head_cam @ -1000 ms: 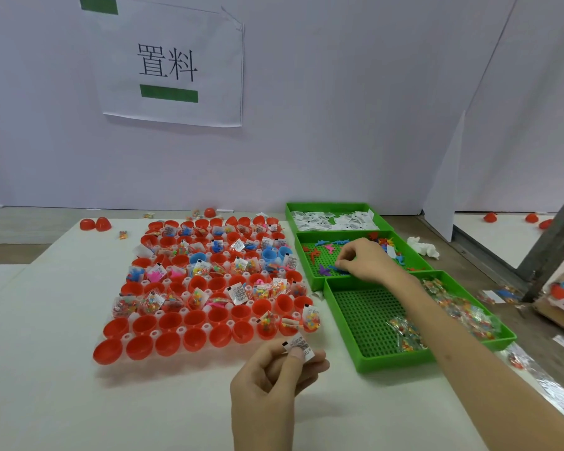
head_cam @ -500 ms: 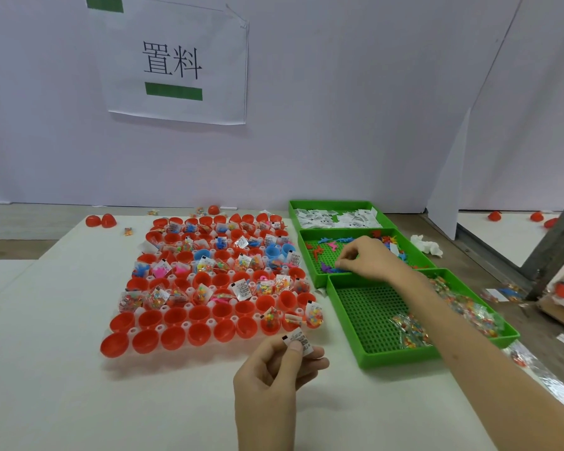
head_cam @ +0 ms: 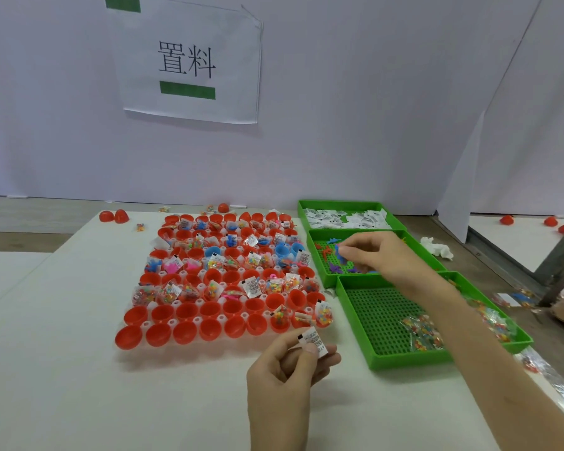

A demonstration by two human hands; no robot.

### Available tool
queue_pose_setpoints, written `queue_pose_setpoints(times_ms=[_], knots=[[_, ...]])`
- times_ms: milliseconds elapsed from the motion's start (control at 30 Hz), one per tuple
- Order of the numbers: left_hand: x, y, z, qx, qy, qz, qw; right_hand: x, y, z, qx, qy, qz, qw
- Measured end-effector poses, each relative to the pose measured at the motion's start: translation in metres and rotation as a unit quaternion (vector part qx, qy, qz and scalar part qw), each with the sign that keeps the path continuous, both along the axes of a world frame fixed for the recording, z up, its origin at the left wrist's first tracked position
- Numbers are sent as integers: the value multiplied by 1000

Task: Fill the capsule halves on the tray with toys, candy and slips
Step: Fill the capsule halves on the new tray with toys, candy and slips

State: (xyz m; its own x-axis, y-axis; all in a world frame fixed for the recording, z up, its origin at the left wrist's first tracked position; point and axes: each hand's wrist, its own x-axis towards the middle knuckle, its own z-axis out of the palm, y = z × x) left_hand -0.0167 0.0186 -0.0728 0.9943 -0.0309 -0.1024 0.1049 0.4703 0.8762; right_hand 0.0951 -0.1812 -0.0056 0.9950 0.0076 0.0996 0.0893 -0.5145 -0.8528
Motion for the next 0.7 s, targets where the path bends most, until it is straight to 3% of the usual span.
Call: queue_pose_setpoints(times_ms=[133,400,500,700], knots=[[0,0,-2,4,-14,15,1000,-61,36,1,55,-34,83,994],[0,-1,-4,16,-25,20,999,-105,81,-37,-4,-121,-15,992],[1,-1,-3,-23,-2,3,1000,-102,80,-40,-20,-131,-28,991],[1,0,-4,-40,-22,5,999,-106,69,-35,-47,-136,77,987]])
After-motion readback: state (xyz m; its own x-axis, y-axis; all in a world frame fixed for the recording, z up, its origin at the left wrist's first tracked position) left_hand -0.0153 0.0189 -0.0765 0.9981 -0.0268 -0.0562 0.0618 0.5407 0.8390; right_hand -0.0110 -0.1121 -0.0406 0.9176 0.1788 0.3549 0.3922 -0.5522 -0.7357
